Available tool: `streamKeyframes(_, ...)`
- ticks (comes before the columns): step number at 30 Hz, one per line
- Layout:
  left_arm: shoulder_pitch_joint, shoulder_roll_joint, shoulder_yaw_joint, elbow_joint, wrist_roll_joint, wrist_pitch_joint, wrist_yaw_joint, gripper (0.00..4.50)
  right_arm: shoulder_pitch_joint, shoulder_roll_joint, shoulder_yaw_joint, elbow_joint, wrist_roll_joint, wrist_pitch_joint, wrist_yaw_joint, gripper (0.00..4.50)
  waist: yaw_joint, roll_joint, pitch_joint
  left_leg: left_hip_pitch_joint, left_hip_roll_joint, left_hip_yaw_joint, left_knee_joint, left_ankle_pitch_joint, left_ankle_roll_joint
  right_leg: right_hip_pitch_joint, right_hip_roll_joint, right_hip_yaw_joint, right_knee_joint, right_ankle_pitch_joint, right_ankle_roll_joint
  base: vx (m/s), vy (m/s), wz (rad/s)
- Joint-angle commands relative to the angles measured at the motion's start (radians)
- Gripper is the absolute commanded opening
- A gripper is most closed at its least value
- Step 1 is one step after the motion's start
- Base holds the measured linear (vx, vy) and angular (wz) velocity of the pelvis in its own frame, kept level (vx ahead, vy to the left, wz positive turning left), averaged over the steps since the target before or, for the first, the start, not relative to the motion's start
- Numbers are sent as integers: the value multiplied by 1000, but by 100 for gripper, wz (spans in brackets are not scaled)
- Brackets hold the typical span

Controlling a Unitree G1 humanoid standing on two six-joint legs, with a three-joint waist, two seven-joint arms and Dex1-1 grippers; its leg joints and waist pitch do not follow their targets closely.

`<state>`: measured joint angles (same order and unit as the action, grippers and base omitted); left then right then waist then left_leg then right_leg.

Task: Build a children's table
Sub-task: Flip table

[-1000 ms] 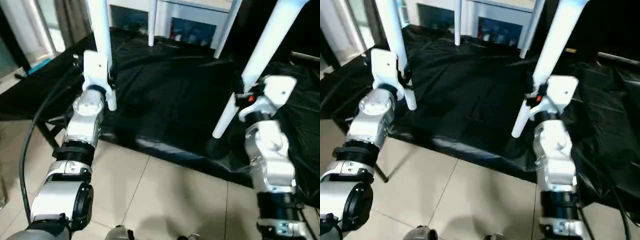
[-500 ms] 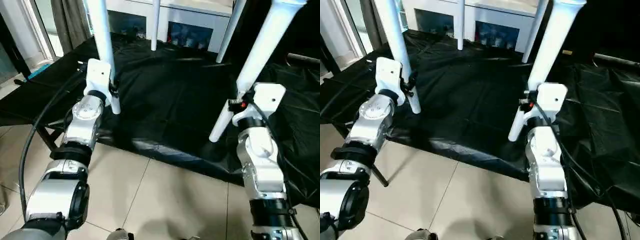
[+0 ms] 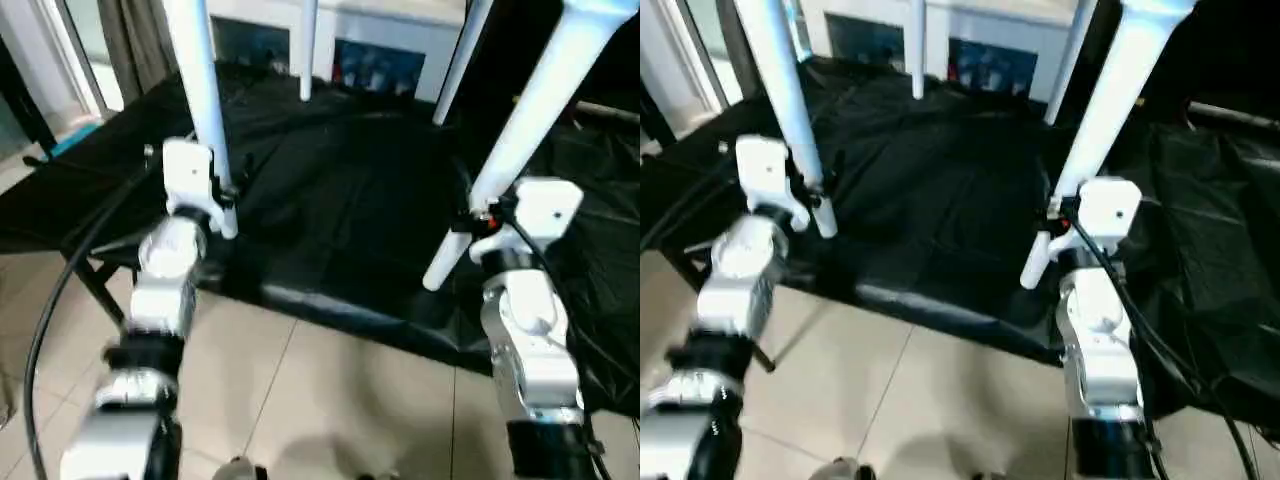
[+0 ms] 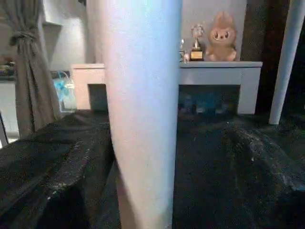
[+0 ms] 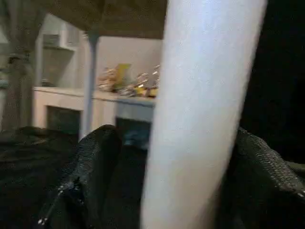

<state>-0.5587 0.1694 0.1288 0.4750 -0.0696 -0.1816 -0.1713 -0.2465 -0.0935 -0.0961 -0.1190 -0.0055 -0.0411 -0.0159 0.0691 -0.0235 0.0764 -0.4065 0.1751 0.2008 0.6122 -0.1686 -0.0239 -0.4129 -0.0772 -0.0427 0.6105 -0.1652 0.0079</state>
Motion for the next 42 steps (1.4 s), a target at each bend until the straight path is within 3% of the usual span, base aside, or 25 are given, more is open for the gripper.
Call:
streamKeyframes(1, 21, -8, -12, -47, 2, 6, 16, 394, 23, -6, -27, -37, 8, 31, 0, 358, -8, 14, -86, 37, 50, -26, -82, -245, 0, 38, -53, 39, -66, -157, -168, 0, 0, 0)
streamKeyframes(8, 92, 22, -57, -72, 119, -63, 53, 394, 69, 6, -21, -56, 45, 50, 19, 358, -25, 19, -80, 43, 48, -35, -89, -373, -37, 27, -52, 40, -88, -337, -109, 0, 0, 0)
streamKeyframes(11, 129, 14, -31, -117, 16, -18, -26, 394, 91, 18, -9, -68, 43, 60, 14, 358, -25, 25, -79, 45, 48, -37, -92, -396, -49, 23, -54, 40, -87, -338, -121, 0, 0, 0)
streamKeyframes(17, 247, 7, 4, -256, 16, 49, 46, 394, 197, -5, 15, -147, 6, 131, 26, 358, -32, 34, -79, 40, 49, -37, -93, -412, -42, 26, -48, 40, -87, -314, -122, 0, 0, 0)
streamKeyframes(20, 306, -8, 0, -318, 1, 66, 40, 394, 271, -14, 39, -197, 11, 123, 60, 358, -35, 29, -78, 38, 49, -38, -93, -428, -36, 26, -51, 41, -93, -347, -107, 0, 0, 0)
streamKeyframes(23, 378, -26, -34, -390, -9, 57, 17, 394, 345, 7, 51, -228, 84, 171, 92, 358, -36, 28, -74, 35, 47, -37, -93, -452, -23, 24, -56, 42, -102, -408, -95, 0, 0, 0)
streamKeyframes(24, 391, -32, -43, -400, 0, 65, 23, 394, 355, 10, 54, -230, 87, 171, 92, 358, -38, 22, -77, 90, 34, 13, -19, -486, -53, -41, -38, 98, -140, -556, -49, 0, 0, 0)
streamKeyframes(25, 395, -34, -46, -402, 6, 74, 28, 394, 356, 10, 57, -230, 82, 169, 89, 358, -35, 14, -70, 74, 28, 11, -16, -484, -49, -31, -40, 115, -144, -628, -30, -46, 30, -37)
streamKeyframes(26, 398, -37, -49, -407, 10, 79, 33, 394, 356, 11, 58, -232, 77, 172, 85, 358, -26, 8, -70, 63, 24, 4, 3, -461, -29, -23, -51, 160, -151, -726, 3, 4, 70, -63)
streamKeyframes(27, 400, -41, -56, -415, 21, 86, 43, 394, 354, 13, 58, -232, 66, 177, 78, 358, -21, 8, -73, 57, 20, -2, 15, -439, -12, -14, -64, 186, -155, -765, 13, 4, 70, -63)
streamKeyframes(28, 393, -34, -67, -419, 60, 92, 65, 394, 348, 16, 57, -227, 57, 180, 70, 358, -13, 6, -74, 31, 10, -27, 33, -366, 32, 18, -92, 236, -160, -818, 29, 17, 128, -67)
streamKeyframes(29, 387, -29, -76, -422, 92, 98, 82, 394, 344, 18, 56, -222, 46, 183, 62, 358, -19, 12, -70, 35, 15, -49, 17, -336, 26, 2, -57, 235, -158, -807, 27, -12, 162, -68)
streamKeyframes(30, 382, -25, -81, -422, 111, 102, 92, 394, 341, 19, 56, -218, 39, 184, 58, 358, -49, 34, -70, 76, 33, -51, -54, -403, -47, -50, 60, 148, -112, -609, 16, -12, 162, -68)
streamKeyframes(31, 378, -25, -82, -421, 114, 107, 93, 394, 339, 20, 55, -216, 36, 185, 55, 358, -59, 50, -67, 98, 47, -54, -67, -480, -88, -73, 96, 108, -96, -497, 13, -69, 142, -60)
streamKeyframes(32, 372, -25, -78, -423, 104, 120, 86, 394, 337, 26, 53, -214, 50, 191, 55, 358, -72, 79, -77, 101, 122, -73, -116, -507, -141, -63, 87, 50, -30, -277, 2, -82, 109, -51)
streamKeyframes(33, 366, -23, -76, -421, 102, 126, 84, 394, 333, 28, 53, -210, 54, 193, 55, 358, -70, 93, -76, 76, 174, -83, -152, -466, -156, -53, 69, 23, 22, -185, 8, -82, 109, -51)
streamKeyframes(34, 356, -21, -71, -419, 98, 132, 85, 394, 329, 30, 54, -206, 61, 194, 58, 358, -68, 85, -74, 29, 221, -135, -201, -370, -116, -2, 32, -21, 116, -65, 3, -75, 50, -33)
streamKeyframes(35, 356, -21, -71, -419, 98, 132, 85, 394, 329, 30, 54, -206, 61, 194, 58, 358, -63, 111, -69, 28, 222, -131, -204, -354, -86, -9, 29, -35, 110, -75, -22, -57, -27, -11)
streamKeyframes(36, 355, -25, -65, -423, 89, 136, 89, 394, 328, 27, 58, -205, 60, 202, 60, 358, -80, 107, -86, 80, 223, -148, -173, -389, -17, -26, 7, -47, 112, -124, -56, -57, -27, -11)
streamKeyframes(37, 354, -26, -53, -428, 94, 165, 114, 394, 321, 19, 74, -188, 73, 236, 82, 358, -77, 117, -87, 91, 211, -150, -173, -394, 13, -22, 1, -41, 99, -134, -62, -49, -85, -16)
streamKeyframes(38, 354, -25, -50, -428, 102, 173, 125, 394, 319, 17, 79, -181, 83, 247, 92, 358, -97, 91, -98, 96, 176, -157, -159, -356, 93, 13, -23, -16, 59, -122, -74, -83, -125, -29)
streamKeyframes(39, 355, -22, -46, -426, 115, 184, 141, 394, 315, 15, 85, -172, 97, 262, 107, 358, -92, 64, -107, 49, 103, -120, -107, -296, 145, 64, -58, 16, 3, -36, -139, -83, -125, -29)
streamKeyframes(40, 363, -25, -32, -426, 121, 198, 164, 394, 311, 8, 96, -158, 93, 278, 125, 358, -57, 5, -112, -40, -42, -36, 36, -177, 144, 119, -115, 39, -87, 38, -160, -111, -144, -32)
streamKeyframes(41, 366, -27, -27, -425, 119, 203, 171, 394, 309, 6, 99, -154, 86, 279, 128, 358, -57, 5, -112, -40, -42, -36, 36, -177, 144, 119, -115, 39, -87, 38, -160, -97, -153, -23)
streamKeyframes(42, 385, -27, -14, -424, 120, 214, 184, 394, 301, 5, 102, -136, 84, 293, 135, 358, -23, 17, -88, -34, -22, -66, 32, -42, 64, 99, -140, 56, -91, -180, 36, -97, -153, -23)
